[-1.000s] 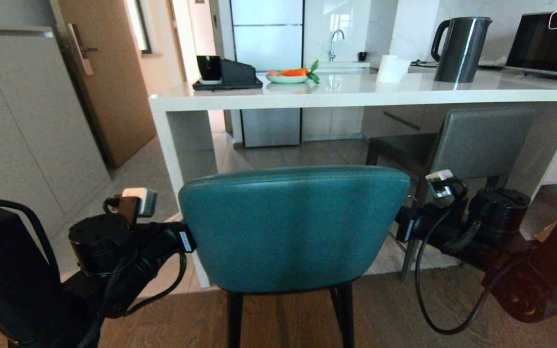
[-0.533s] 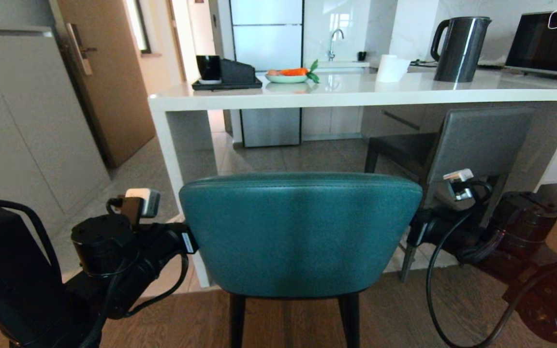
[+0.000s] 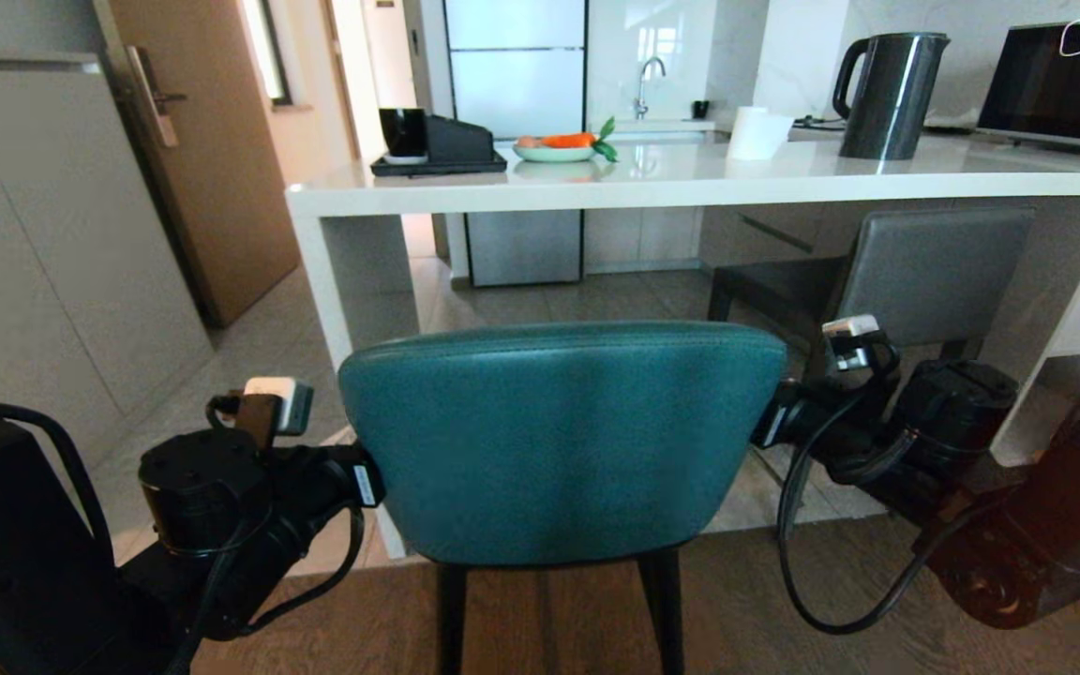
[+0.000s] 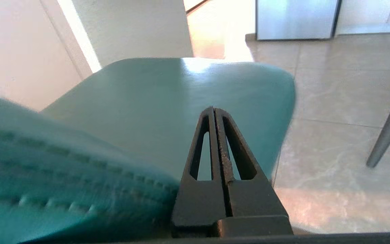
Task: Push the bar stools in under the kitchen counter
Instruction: Pull the blue chair out from under the dining table
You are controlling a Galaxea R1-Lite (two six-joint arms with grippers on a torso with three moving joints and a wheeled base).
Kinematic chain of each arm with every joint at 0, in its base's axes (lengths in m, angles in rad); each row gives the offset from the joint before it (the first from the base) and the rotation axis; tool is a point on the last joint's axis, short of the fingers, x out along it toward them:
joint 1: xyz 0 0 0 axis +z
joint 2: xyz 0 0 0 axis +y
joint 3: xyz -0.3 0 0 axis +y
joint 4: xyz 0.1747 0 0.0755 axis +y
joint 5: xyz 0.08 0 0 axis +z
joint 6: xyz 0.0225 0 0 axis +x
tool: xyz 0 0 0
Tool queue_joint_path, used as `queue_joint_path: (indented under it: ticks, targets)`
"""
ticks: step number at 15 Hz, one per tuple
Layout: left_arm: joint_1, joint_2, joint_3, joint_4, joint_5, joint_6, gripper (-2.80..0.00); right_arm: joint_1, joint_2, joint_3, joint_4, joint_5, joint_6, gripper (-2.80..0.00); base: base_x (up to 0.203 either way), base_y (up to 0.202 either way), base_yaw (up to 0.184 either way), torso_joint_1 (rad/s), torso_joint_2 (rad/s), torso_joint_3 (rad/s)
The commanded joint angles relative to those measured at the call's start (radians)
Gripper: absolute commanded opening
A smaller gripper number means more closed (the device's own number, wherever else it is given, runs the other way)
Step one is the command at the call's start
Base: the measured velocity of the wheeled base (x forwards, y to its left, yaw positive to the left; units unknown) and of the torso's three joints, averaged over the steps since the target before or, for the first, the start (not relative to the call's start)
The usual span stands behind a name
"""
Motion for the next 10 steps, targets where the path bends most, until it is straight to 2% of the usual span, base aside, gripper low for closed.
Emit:
queue_joint_path:
  ticks: [1, 5, 7, 9, 10]
  targets:
    - [-0.004, -0.013, -0.001, -0.015, -0.012, -0.007, -2.80, 0.028, 0.035, -0.006, 0.006, -0.004, -0.004, -2.80, 0.000, 0.000, 0.000, 0.000, 0.00, 0.000]
    - [0.005, -0.015, 0.002, -0.015, -0.012, -0.007, -2.80, 0.021, 0.018, 0.006, 0.004, -0.005, -0.002, -2.80, 0.000, 0.000, 0.000, 0.000, 0.00, 0.000]
    - [0.043, -0.026, 0.029, -0.015, -0.013, -0.008, -2.80, -0.030, -0.031, 0.066, 0.004, 0.001, 0.000, -2.80, 0.000, 0.000, 0.000, 0.000, 0.00, 0.000]
    - [0.139, -0.040, 0.063, -0.015, -0.016, -0.011, -2.80, -0.128, -0.060, 0.109, 0.002, 0.023, 0.008, -2.80, 0.000, 0.000, 0.000, 0.000, 0.00, 0.000]
    - [0.217, -0.041, 0.065, -0.015, -0.017, -0.013, -2.80, -0.183, -0.072, 0.114, -0.008, 0.024, 0.015, -2.80, 0.000, 0.000, 0.000, 0.000, 0.00, 0.000]
